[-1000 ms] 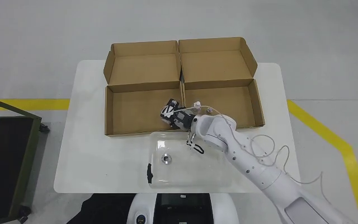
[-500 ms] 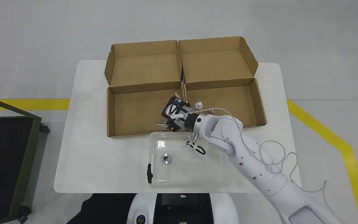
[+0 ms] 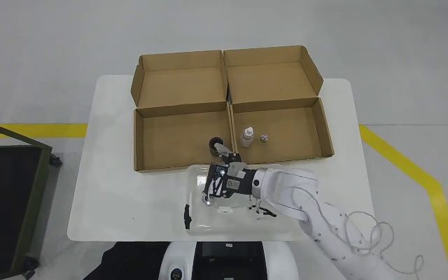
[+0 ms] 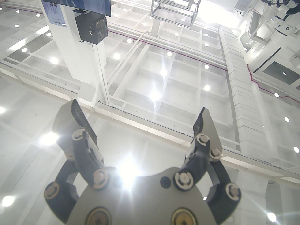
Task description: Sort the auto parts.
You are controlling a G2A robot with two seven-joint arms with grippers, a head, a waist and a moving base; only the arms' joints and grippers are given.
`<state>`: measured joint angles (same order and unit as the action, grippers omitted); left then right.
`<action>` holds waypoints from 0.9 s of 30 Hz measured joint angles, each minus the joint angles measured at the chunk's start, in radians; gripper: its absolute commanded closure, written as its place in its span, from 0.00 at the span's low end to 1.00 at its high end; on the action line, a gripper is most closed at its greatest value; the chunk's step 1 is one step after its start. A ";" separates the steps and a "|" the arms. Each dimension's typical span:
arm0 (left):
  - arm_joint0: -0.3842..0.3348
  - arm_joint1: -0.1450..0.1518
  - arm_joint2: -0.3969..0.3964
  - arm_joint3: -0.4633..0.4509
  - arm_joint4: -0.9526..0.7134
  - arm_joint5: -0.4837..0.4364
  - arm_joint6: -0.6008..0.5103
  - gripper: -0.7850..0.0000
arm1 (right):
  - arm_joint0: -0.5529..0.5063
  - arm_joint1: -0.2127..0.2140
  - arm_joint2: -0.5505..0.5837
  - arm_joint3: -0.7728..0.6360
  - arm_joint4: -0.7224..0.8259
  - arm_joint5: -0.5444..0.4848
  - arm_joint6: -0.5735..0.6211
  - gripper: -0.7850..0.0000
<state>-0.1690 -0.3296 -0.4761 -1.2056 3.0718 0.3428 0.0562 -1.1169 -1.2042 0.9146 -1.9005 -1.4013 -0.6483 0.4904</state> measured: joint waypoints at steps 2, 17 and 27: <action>0.000 0.000 0.000 0.000 0.000 0.000 0.000 0.00 | -0.027 0.007 0.015 -0.015 -0.006 -0.023 -0.007 0.00; 0.000 0.000 0.000 0.000 0.000 0.000 0.000 0.00 | -0.075 0.022 -0.017 0.032 -0.096 -0.111 -0.025 0.01; 0.000 0.000 0.000 0.000 0.000 0.000 0.000 0.00 | -0.030 0.005 -0.092 0.125 -0.116 -0.105 -0.044 0.16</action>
<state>-0.1690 -0.3296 -0.4761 -1.2056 3.0718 0.3428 0.0562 -1.1470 -1.1987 0.8224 -1.7758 -1.5172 -0.7535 0.4468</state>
